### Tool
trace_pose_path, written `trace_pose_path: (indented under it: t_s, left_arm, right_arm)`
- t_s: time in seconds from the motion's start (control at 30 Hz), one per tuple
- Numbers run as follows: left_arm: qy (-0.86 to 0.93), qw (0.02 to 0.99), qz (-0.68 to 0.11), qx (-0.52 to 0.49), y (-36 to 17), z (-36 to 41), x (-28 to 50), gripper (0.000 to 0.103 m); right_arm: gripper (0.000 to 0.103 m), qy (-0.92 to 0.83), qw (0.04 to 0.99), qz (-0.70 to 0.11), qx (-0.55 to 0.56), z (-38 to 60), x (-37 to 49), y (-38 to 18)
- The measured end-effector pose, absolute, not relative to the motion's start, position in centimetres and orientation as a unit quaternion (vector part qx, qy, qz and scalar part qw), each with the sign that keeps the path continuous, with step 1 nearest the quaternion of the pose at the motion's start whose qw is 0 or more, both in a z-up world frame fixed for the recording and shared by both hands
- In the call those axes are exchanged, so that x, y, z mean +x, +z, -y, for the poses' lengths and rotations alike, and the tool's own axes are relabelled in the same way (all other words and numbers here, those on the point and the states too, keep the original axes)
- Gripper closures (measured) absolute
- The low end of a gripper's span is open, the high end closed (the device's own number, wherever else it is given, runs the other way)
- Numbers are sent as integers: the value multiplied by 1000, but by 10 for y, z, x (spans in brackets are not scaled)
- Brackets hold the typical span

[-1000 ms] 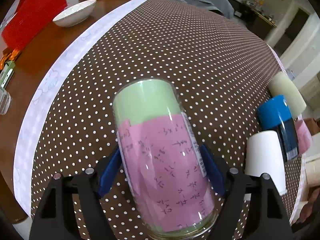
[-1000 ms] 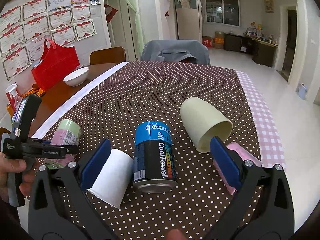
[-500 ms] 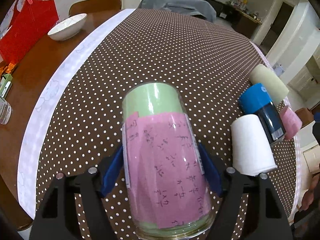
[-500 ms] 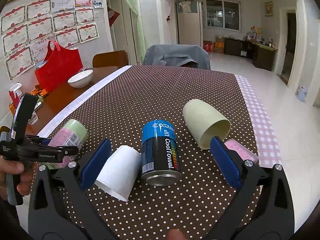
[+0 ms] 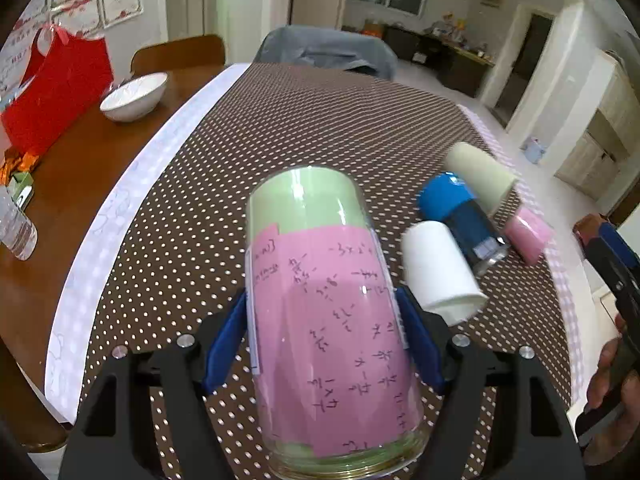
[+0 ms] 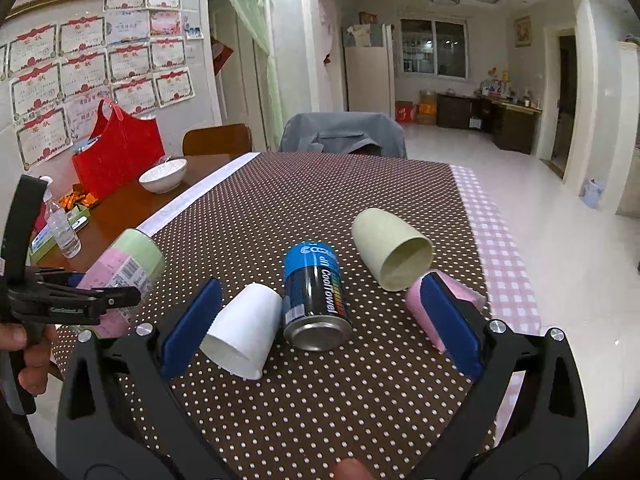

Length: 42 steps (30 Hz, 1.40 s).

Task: Flip cup upside down
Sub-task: 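Carry the jar toward the right gripper and set it down sideways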

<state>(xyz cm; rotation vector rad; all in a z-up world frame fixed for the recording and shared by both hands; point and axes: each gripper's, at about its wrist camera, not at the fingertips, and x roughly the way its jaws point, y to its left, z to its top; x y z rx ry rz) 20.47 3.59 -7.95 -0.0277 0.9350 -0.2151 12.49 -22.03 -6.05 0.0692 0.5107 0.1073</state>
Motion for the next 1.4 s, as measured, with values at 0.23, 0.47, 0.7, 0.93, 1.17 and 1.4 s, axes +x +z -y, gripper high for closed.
trace_pose_path:
  t_s: [0.23, 0.47, 0.7, 0.93, 1.17, 1.4]
  left_arm:
    - [-141, 899, -416, 7, -67, -6, 161, 31]
    - [-176, 900, -397, 21, -67, 25, 128, 31]
    - [-204, 893, -400, 27, -76, 51, 113, 31]
    - [-226, 877, -422, 39, -98, 74, 114, 31]
    - [-248, 862, -440, 49, -121, 91, 117, 31]
    - [-252, 855, -450, 59, -138, 105, 124, 30]
  right_arm:
    - [6, 29, 971, -233, 44, 236, 85, -60]
    - [6, 15, 976, -211, 51, 247, 51, -57]
    - [6, 3, 978, -201, 62, 258, 36, -57]
    - [6, -9, 976, -205, 70, 267, 33, -62]
    - [6, -15, 975, -210, 71, 273, 31, -67]
    - [6, -16, 974, -213, 71, 276, 30, -67]
